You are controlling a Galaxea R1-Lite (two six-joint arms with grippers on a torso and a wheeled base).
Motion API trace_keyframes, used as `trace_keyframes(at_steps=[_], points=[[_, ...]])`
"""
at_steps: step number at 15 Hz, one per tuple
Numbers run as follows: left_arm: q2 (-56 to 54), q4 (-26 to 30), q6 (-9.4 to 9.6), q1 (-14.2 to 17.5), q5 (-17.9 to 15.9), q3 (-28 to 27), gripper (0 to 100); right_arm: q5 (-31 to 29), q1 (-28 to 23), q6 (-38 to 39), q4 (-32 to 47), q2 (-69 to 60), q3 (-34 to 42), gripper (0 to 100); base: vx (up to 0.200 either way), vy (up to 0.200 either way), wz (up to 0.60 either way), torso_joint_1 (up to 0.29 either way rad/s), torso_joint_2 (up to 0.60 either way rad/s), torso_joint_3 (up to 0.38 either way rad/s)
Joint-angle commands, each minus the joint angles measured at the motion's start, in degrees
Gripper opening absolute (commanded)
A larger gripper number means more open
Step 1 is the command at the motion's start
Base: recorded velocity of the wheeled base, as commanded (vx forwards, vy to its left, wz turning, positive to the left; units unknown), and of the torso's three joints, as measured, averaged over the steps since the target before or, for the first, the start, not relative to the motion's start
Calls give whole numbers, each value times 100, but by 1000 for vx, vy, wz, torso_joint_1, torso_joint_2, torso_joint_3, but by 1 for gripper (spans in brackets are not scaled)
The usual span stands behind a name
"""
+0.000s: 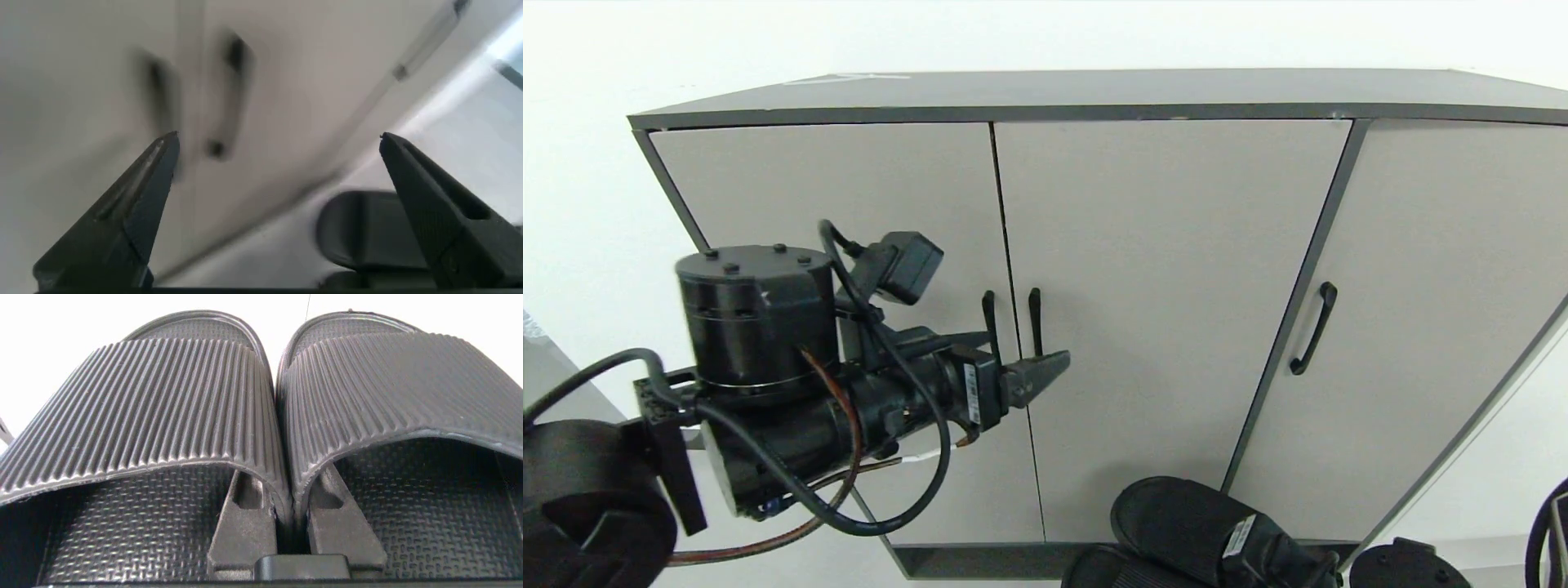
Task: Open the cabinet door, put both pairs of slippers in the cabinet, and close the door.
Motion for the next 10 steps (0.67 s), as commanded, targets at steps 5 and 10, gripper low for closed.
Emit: trace_keyframes(at_steps=[5, 10], points=[[-5, 505, -830, -230, -1056, -214, 100, -2, 4, -6, -6, 25, -1, 0, 0, 0, 0, 0, 0, 0], [268, 567, -724, 25, -1074, -575, 100, -2, -5, -6, -6, 95, 8, 0, 0, 0, 0, 0, 0, 0]])
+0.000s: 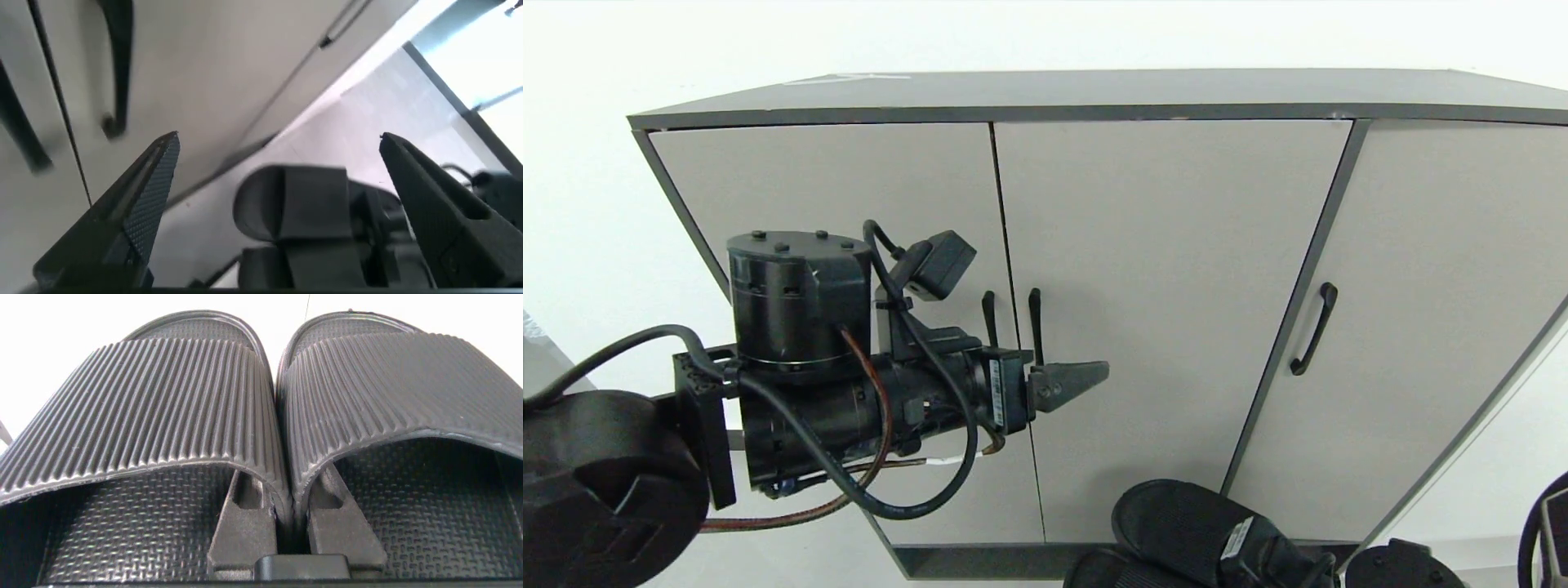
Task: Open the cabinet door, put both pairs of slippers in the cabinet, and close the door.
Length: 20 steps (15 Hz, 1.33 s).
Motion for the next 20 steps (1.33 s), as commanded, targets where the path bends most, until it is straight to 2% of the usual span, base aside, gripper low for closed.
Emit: trace_keyframes(at_steps=[1, 5, 20], points=[[124, 1, 60, 150, 14, -120, 100, 1, -5, -4, -8, 25, -2, 0, 0, 0, 0, 0, 0, 0], [370, -8, 69, 396, 23, -304, 100, 1, -58, -4, -8, 43, 7, 0, 0, 0, 0, 0, 0, 0], [968, -25, 69, 404, 14, -963, 100, 1, -76, -13, -8, 43, 16, 0, 0, 0, 0, 0, 0, 0]])
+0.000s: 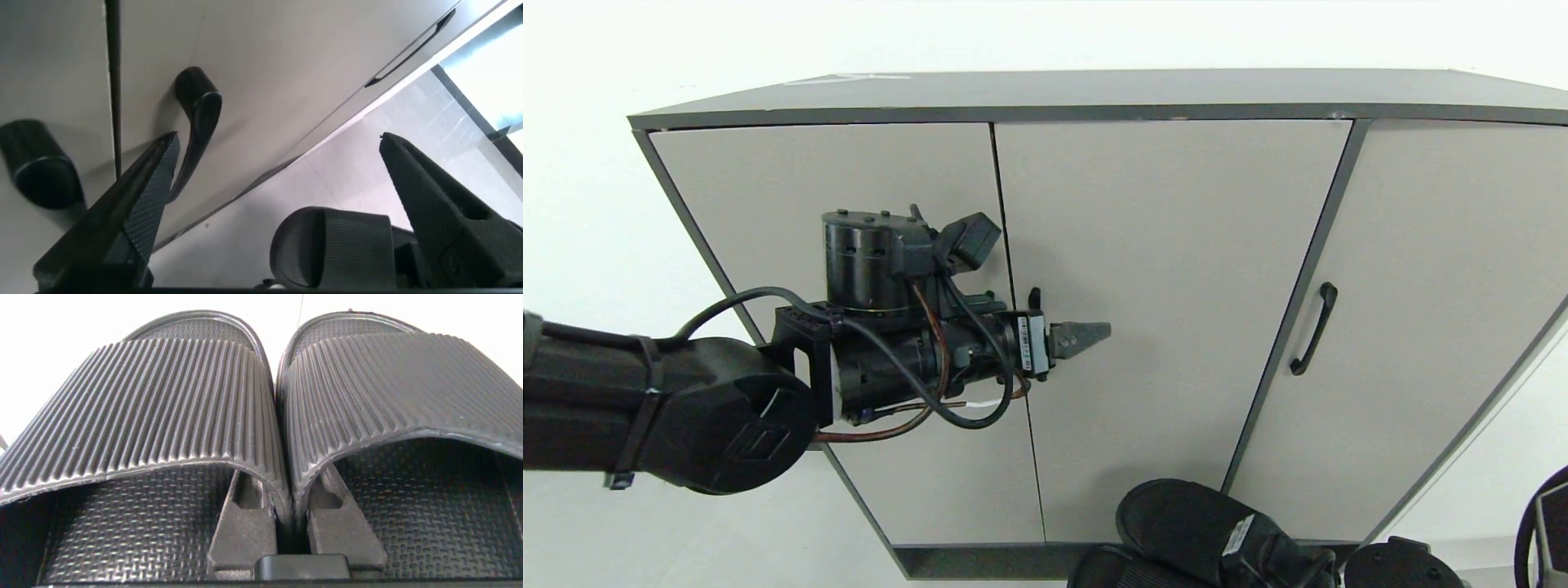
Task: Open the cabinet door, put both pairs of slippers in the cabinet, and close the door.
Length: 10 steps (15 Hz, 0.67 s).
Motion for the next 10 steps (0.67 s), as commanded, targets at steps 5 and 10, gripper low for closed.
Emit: trace_keyframes(at_steps=[5, 10], points=[[-20, -12, -10, 3, -1, -16, 0, 1, 1, -6, -6, 34, 1, 0, 0, 0, 0, 0, 0, 0], [-855, -12, -54, -111, -1, 599, 0, -8, 1, -6, -6, 113, 1, 0, 0, 0, 0, 0, 0, 0]])
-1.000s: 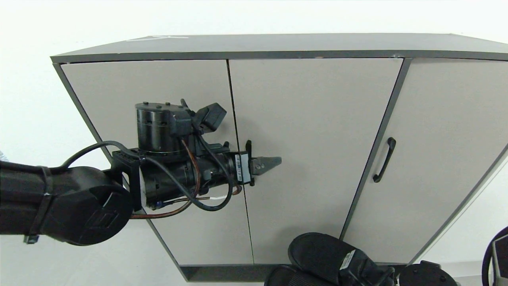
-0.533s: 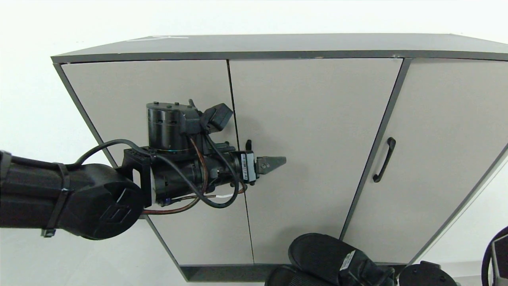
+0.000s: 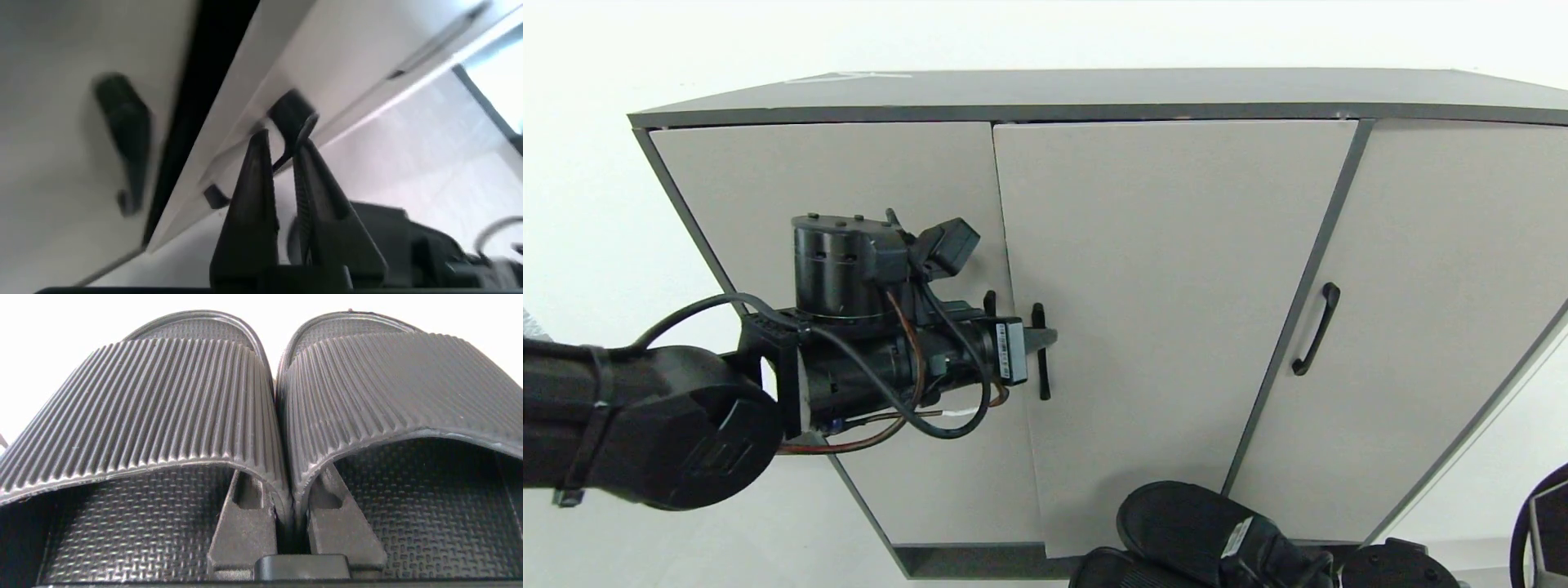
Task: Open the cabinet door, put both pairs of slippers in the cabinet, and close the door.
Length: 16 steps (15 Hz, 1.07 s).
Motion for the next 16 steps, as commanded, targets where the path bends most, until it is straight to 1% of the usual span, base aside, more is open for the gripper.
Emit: trace_keyframes(at_steps=[1, 2, 3, 5, 6, 7, 8, 9, 10, 11, 12, 13, 15, 16], points=[[-675, -58, -48, -81, -19, 488, 0, 5, 4, -3, -6, 65, -4, 0, 0, 0, 0, 0, 0, 0], [-842, -58, -48, -98, -19, 646, 0, -3, 4, -3, -6, 65, -4, 0, 0, 0, 0, 0, 0, 0], [-1326, -58, -48, -116, -10, 1015, 0, 5, 4, -3, -6, 65, -4, 0, 0, 0, 0, 0, 0, 0], [-2020, -50, -39, -116, 42, 1419, 0, -3, 4, -3, -6, 73, -21, 0, 0, 0, 0, 0, 0, 0], [-2380, -41, -65, -81, 113, 1551, 0, -3, 4, -3, -6, 73, -21, 0, 0, 0, 0, 0, 0, 0], [-2591, -32, -83, 16, 113, 1630, 0, -3, 4, -3, -6, 65, -21, 0, 0, 0, 0, 0, 0, 0], [-2679, -32, -83, 139, 104, 1648, 0, -3, 4, -12, -6, 56, -21, 0, 0, 0, 0, 0, 0, 0], [-2653, -58, -74, 341, 69, 1586, 0, -3, 12, -21, -6, 29, -21, 0, 0, 0, 0, 0, 0, 0], [-2582, -67, -65, 438, 60, 1516, 0, -3, 12, -39, -6, 12, -21, 0, 0, 0, 0, 0, 0, 0], [-2327, -137, -57, 684, 60, 1349, 0, -3, 12, -100, -6, -58, 14, 0, 0, 0, 0, 0, 0, 0], [-2125, -304, -39, 904, 60, 1314, 0, -3, 4, -109, -6, -85, 32, 0, 0, 0, 0, 0, 0, 0], [-1976, -436, -48, 992, 60, 1314, 0, -3, 12, -109, -6, -85, 32, 0, 0, 0, 0, 0, 0, 0], [-1695, -524, -39, 1150, 60, 1296, 0, -3, 4, -109, -6, -85, 32, 0, 0, 0, 0, 0, 0, 0], [-1431, -735, -57, 1203, 51, 1252, 0, -3, 4, -109, -6, -76, 32, 0, 0, 0, 0, 0, 0, 0]])
